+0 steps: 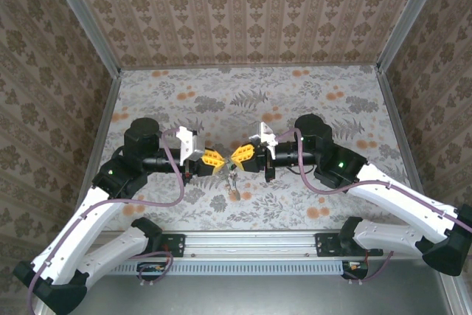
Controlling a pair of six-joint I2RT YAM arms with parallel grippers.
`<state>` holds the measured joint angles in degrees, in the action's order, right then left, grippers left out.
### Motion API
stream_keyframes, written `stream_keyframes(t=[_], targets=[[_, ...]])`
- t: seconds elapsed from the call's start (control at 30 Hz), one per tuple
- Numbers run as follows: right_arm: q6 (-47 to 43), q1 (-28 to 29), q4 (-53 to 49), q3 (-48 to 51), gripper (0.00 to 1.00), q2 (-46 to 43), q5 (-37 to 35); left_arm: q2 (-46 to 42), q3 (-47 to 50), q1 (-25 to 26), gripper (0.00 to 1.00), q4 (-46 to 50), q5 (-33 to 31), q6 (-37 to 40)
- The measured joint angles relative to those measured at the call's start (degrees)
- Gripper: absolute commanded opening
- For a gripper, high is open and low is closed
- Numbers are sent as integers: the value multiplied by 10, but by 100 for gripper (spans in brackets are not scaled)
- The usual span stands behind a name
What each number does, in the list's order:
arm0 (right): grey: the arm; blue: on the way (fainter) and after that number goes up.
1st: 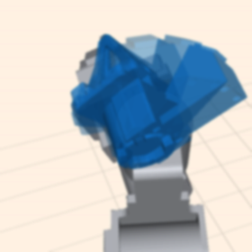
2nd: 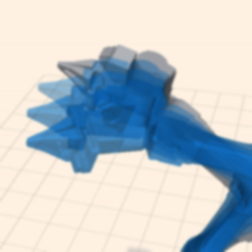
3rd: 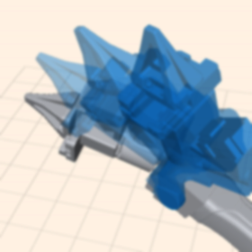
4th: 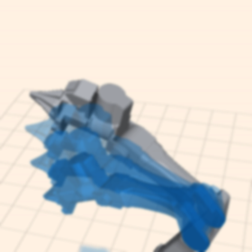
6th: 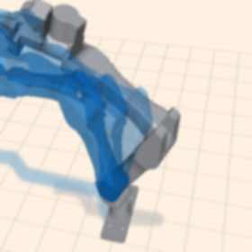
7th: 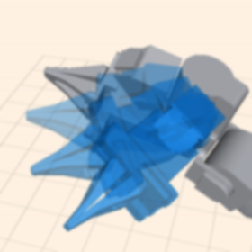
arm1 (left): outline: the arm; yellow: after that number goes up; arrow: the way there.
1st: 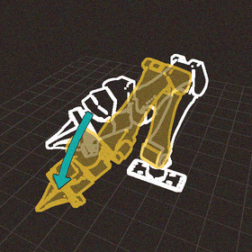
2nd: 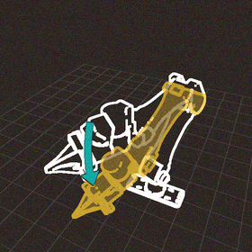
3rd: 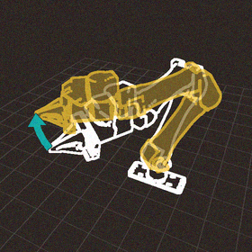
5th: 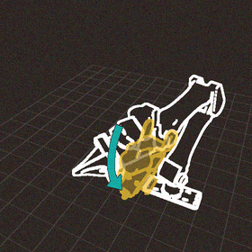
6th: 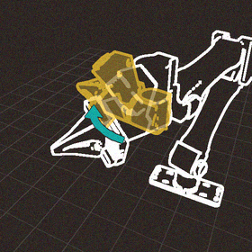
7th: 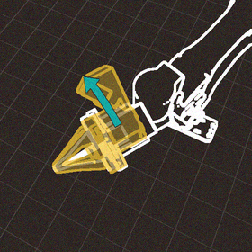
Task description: Put the keys on the keyring
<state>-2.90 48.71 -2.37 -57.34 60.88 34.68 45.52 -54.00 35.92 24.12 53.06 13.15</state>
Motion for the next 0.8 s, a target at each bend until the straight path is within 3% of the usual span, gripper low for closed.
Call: stream_keyframes(t=[0.57,0.8], targets=[[-11,1,-1,-11,0,14,-2,-2,0,-7,0,-2,6,-7],[-35,21,-14,-19,0,19,-43,-3,0,-9,0,-3,11,-11]])
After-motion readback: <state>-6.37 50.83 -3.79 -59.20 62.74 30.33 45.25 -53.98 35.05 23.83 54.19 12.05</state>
